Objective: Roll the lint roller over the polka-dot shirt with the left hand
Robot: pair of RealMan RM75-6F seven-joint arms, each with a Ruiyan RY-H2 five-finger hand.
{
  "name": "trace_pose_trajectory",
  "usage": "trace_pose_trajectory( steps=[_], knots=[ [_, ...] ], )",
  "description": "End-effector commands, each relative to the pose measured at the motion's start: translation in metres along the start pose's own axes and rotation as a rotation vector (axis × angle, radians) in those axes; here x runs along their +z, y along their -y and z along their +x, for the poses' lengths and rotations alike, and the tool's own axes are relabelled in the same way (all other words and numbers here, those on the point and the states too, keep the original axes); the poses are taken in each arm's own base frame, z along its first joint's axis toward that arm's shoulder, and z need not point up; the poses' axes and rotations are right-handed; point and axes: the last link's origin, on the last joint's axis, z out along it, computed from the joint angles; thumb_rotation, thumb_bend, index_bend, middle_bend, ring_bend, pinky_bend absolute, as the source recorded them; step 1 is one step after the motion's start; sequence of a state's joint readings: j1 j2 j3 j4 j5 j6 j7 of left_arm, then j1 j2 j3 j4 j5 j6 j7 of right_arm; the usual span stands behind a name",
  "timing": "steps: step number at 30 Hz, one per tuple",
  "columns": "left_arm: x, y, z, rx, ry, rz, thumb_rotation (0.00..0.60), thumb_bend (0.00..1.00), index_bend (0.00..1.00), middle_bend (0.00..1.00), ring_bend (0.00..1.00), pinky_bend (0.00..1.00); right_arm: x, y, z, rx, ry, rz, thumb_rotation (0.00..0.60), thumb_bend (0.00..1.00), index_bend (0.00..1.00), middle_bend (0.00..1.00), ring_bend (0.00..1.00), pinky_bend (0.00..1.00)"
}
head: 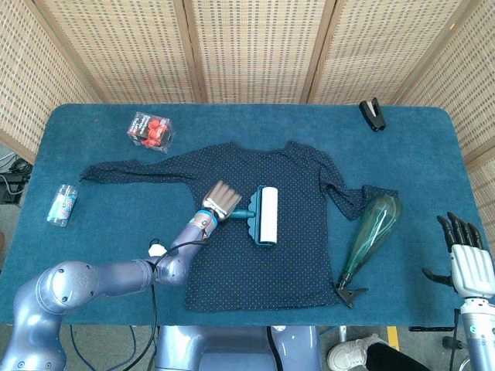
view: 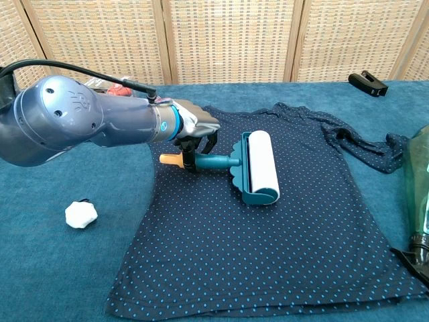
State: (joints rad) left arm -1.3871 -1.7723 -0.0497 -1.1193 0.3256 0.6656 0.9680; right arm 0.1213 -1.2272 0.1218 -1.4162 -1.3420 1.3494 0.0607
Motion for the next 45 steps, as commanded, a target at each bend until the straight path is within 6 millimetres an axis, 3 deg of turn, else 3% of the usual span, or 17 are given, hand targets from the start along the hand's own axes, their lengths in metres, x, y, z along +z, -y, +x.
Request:
trace_pose_trajectory(
  steps=[1, 8, 15, 23, 33, 45],
  knots=[
    [-0.004, 0.007, -0.002, 0.017, 0.01, 0.015, 0.6, 0.42, 0.89, 0.87, 0.74, 0.67, -0.001, 0.001, 0.0, 0.001, -0.002, 0.004, 0.6, 0.09, 0.0, 0.0, 0.0, 0.0],
    [-0.019, 0.044, -0.018, 0.03, 0.042, 0.072, 0.6, 0.43, 0.89, 0.87, 0.74, 0.67, -0.003, 0.005, -0.001, -0.003, 0.002, 0.024, 0.6, 0.09, 0.0, 0.0, 0.0, 0.0],
    [-0.044, 0.095, -0.038, 0.033, 0.103, 0.147, 0.6, 0.43, 0.89, 0.87, 0.74, 0.67, -0.007, 0.014, -0.005, -0.009, 0.02, 0.055, 0.6, 0.09, 0.0, 0.0, 0.0, 0.0],
    [-0.056, 0.115, -0.047, 0.03, 0.117, 0.163, 0.6, 0.43, 0.89, 0.87, 0.74, 0.67, -0.008, 0.018, -0.006, -0.007, 0.021, 0.068, 0.6, 0.09, 0.0, 0.0, 0.0, 0.0],
    [-0.048, 0.1, -0.04, 0.039, 0.098, 0.14, 0.6, 0.44, 0.89, 0.87, 0.73, 0.67, -0.008, 0.018, -0.005, -0.002, 0.022, 0.069, 0.6, 0.09, 0.0, 0.0, 0.0, 0.0],
    [-0.019, 0.038, -0.001, 0.026, 0.092, 0.102, 0.6, 0.44, 0.89, 0.87, 0.74, 0.67, -0.006, 0.013, -0.005, 0.008, 0.03, 0.056, 0.6, 0.09, 0.0, 0.0, 0.0, 0.0]
  ],
)
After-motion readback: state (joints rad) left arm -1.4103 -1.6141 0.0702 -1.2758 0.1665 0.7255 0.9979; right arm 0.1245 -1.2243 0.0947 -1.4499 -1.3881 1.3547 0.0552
